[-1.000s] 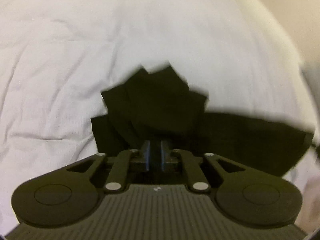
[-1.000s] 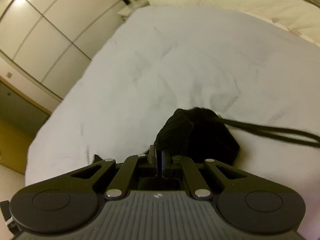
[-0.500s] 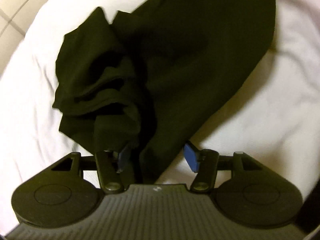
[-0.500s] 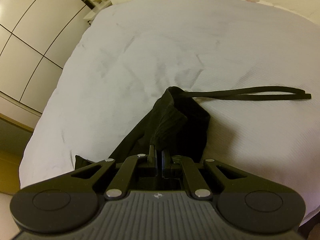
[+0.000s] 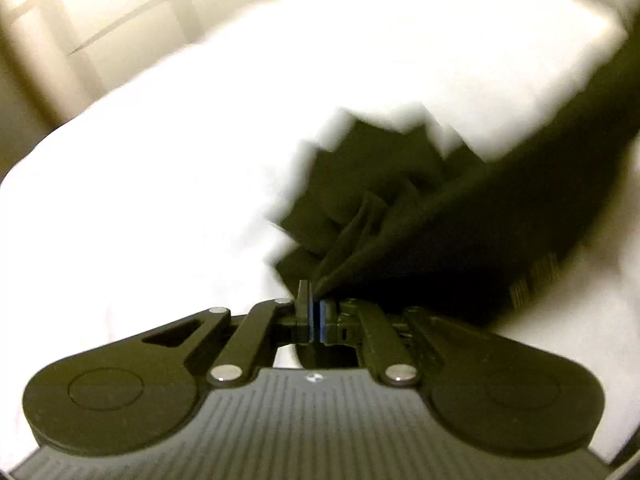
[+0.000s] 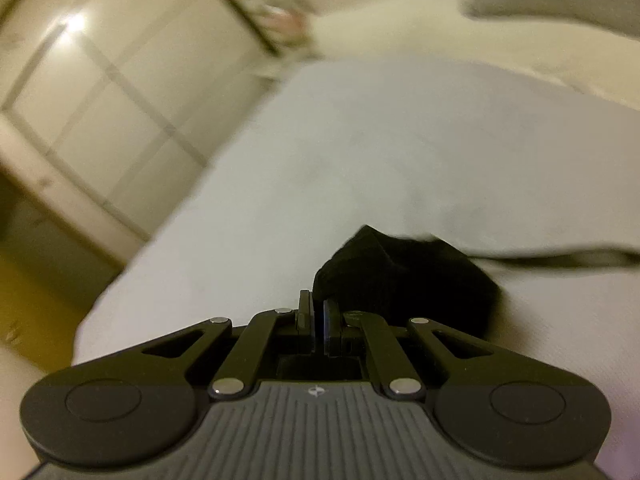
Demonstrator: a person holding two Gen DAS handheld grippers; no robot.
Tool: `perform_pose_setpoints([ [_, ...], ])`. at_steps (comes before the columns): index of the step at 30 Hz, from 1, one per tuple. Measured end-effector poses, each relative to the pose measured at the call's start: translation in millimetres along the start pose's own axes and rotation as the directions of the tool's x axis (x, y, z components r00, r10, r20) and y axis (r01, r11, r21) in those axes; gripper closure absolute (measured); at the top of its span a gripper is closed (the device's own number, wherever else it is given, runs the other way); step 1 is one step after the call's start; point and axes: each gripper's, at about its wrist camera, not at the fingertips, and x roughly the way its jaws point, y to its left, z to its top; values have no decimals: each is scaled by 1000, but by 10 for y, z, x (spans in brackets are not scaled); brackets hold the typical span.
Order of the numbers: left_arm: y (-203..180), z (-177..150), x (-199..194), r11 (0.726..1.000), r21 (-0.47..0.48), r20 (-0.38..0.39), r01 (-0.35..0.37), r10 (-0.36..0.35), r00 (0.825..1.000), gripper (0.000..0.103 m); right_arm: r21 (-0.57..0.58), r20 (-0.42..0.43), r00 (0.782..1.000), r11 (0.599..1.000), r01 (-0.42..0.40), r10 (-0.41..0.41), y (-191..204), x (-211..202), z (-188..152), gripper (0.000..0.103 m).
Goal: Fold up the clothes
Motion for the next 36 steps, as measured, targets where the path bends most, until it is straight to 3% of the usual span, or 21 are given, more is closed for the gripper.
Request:
perform_pose_setpoints([
  [4, 595, 149, -632, 968, -244, 136, -64, 100, 986, 99, -112, 30, 984, 978, -174, 178, 542, -227, 93, 99],
  [7, 981, 161, -1245, 931, -349, 240, -109, 202, 950, 100, -162, 36, 959, 948, -273, 282, 872, -488, 124, 99],
  [12, 1602, 273, -2281, 897, -398, 358, -192, 344, 868, 100, -240, 24, 895, 872, -428, 446, 1465, -1106, -77, 99],
  [14, 1809, 443, -2521, 904, -366, 370, -219, 357, 858, 100, -254, 21, 876, 850, -462, 482, 1722, -1310, -193, 99],
  [15, 1937, 566, -2547, 913, -341, 362, -223, 346, 866, 100, -241, 22, 875, 852, -465, 484, 1841, -1365, -253, 99],
  [18, 2308, 907, -2209, 925, -306, 239, -223, 302, 923, 98, -141, -31, 904, 894, -425, 425, 2104, -1216, -385, 94],
  [19, 2383, 945, -1992, 924, -316, 163, -216, 277, 947, 97, -115, -57, 923, 916, -385, 381, 2136, -1057, -426, 84],
  [20, 2457, 978, -1769, 921, -327, 84, -211, 250, 965, 92, -89, -85, 939, 936, -341, 334, 2165, -895, -467, 65],
  [21, 2530, 1011, -1546, 918, -339, 5, -206, 221, 975, 86, -65, -126, 957, 960, -272, 263, 2149, -694, -519, 57],
  [23, 2518, 840, -1297, 913, -359, -64, -195, 184, 981, 80, -30, -181, 967, 982, -188, 179, 2037, -443, -633, 57],
  [24, 2489, 695, -1274, 908, -376, -82, -183, 164, 983, 71, -26, -207, 964, 984, -174, 165, 1958, -406, -689, 57],
  [26, 2430, 399, -1243, 897, -412, -115, -160, 123, 986, 70, -21, -257, 957, 989, -147, 137, 1802, -333, -800, 57],
  [31, 2194, -519, -1378, 837, -531, -188, -134, 38, 982, 71, -97, -349, 936, 992, -80, 41, 1418, -266, -1042, 57],
  [36, 1605, -1165, -1460, 755, -636, -253, -158, -11, 967, 71, -248, -483, 876, 959, -135, -2, 1274, 78, -1125, 57],
])
